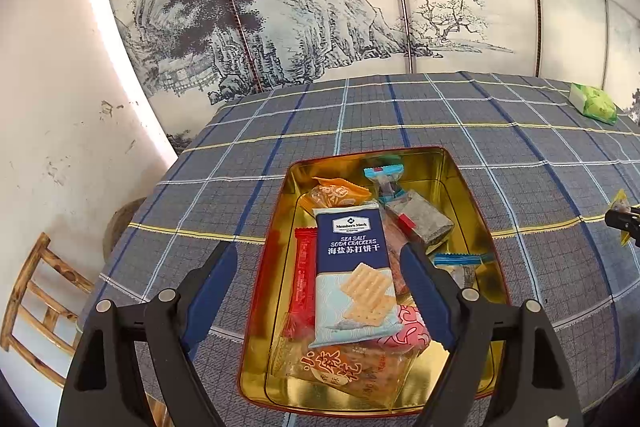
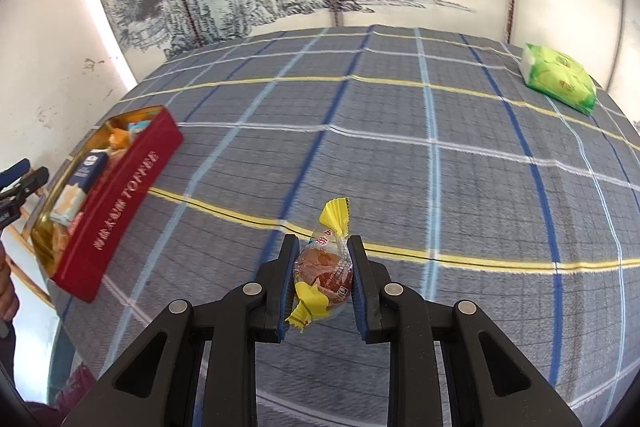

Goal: Organize snacks
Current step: 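Carry the yellow-wrapped candy with the right gripper over the tin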

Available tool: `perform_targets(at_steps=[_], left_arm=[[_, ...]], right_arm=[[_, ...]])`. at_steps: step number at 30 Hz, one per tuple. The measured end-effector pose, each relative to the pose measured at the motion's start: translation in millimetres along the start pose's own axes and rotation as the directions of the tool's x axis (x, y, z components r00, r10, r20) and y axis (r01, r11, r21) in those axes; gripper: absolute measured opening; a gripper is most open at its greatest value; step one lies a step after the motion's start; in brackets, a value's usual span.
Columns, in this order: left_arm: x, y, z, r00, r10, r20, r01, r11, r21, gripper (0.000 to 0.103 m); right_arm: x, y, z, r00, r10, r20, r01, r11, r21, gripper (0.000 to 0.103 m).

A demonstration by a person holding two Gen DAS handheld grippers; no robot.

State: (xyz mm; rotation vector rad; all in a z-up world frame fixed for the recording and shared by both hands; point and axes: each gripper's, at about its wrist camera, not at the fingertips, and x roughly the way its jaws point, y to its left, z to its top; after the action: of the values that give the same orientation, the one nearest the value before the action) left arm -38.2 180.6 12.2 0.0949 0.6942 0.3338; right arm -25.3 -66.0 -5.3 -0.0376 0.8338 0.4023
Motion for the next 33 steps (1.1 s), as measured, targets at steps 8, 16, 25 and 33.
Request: perform_targets(at_steps=[8,16,25,33], left_arm=[[3.9,9.6,-2.2,1.0,-0.023,-0.014,0.022,0.999,-0.032,0.082],[2.1,33.6,-5.9,1.0,0.011,0.016,-0.009,0.994,-0.109,0.091],[-1.3,47.2,-2.9,0.998,0.052,0.034,-0.048,0.992,-0.116,0.098],[-0.4,50.5,-1.0,0.997,0.065,0.047,-0.06,0.993,-0.105,0.101]], right_arm=[[-14.0,60.2,21.8,0.995,0.101,0.029,-0.097,0.991,-0.097,0.025],[-5.1,124.5,40.9,0.971,0.238,0.008,-0.234,0.959,-0.163,0.025],[30.1,188.6,53.8,0.934,0.353,-0.058,-0.357,0.912,-0.2,0.025],[56.7,210.0,53.5,0.925,0.366,-0.104,-0.38,0.903,-0.201,0.025]])
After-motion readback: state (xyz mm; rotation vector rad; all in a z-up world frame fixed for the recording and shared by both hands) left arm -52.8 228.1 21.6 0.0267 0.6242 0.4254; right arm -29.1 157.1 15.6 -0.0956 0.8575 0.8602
